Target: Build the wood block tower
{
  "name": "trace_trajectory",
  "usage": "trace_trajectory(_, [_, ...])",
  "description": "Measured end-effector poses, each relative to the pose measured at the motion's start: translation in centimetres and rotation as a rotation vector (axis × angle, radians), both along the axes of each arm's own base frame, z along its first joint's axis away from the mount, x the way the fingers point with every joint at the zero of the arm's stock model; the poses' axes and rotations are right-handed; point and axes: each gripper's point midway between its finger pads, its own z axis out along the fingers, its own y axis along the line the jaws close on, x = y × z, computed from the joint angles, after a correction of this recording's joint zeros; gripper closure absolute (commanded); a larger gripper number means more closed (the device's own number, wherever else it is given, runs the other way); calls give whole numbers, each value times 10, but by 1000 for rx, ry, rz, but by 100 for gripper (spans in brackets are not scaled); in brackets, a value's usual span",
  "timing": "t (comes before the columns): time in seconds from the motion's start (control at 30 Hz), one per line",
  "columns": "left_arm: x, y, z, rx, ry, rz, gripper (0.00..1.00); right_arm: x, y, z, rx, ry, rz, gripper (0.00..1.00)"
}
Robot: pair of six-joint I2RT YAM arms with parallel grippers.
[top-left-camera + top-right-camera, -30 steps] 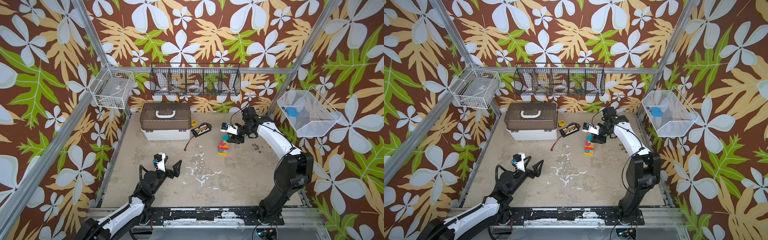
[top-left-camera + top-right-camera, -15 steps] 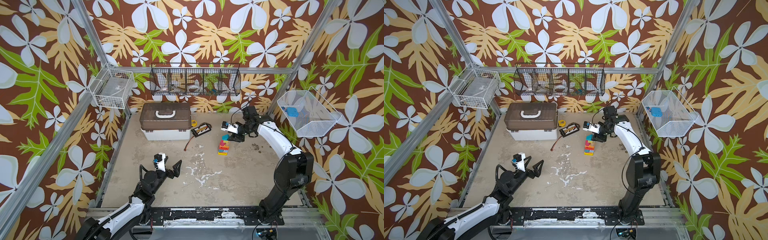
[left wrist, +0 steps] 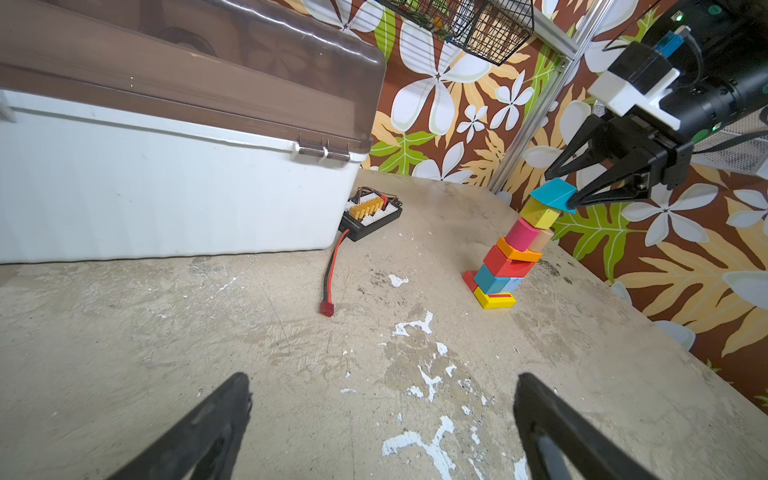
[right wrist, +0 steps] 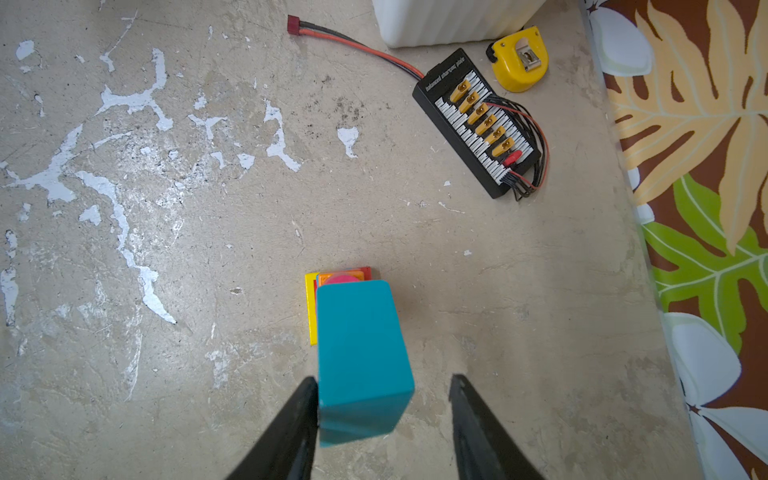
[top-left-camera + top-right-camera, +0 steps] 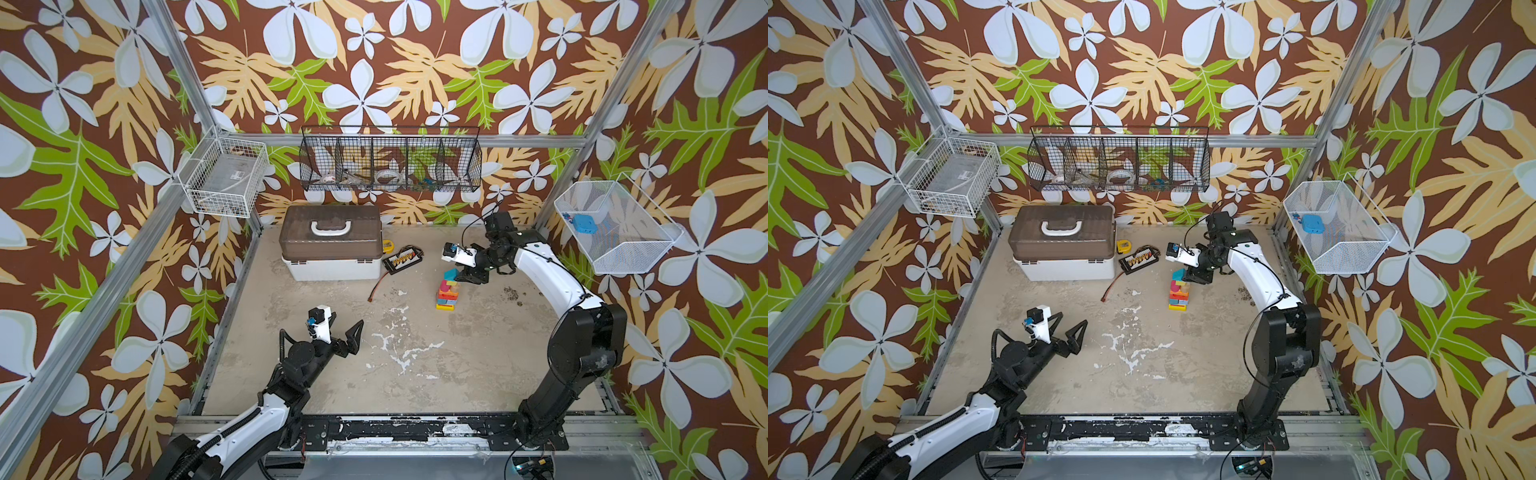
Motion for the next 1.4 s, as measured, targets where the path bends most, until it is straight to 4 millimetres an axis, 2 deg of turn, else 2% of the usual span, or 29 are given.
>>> trace_trajectory(0.23, [0,0,0,1,1,0,1,0,0,-1,1,2,1,56])
trace_trajectory(0.47, [0,0,-1,2,3,0,1,-2,3,0,20,7,11,59])
trace_trajectory(0.87, [0,0,-1,2,4,0,0,-3,4,5,26,-9,19,47])
trace_trajectory(1.03, [0,0,-2,4,8,0,1,-7,8,34,75,-111,21,39])
trace_trajectory(1.17, [1,0,-3,6,11,3,1,-17,9,70,186,-236,4,38])
trace_trajectory(1.3, [2,3,-5,9,18,21,1,-20,-3,115,379,-370,-116,35])
trace_trajectory(1.4, [5,9,-5,9,21,62,0,-20,-18,140,520,-439,-261,31])
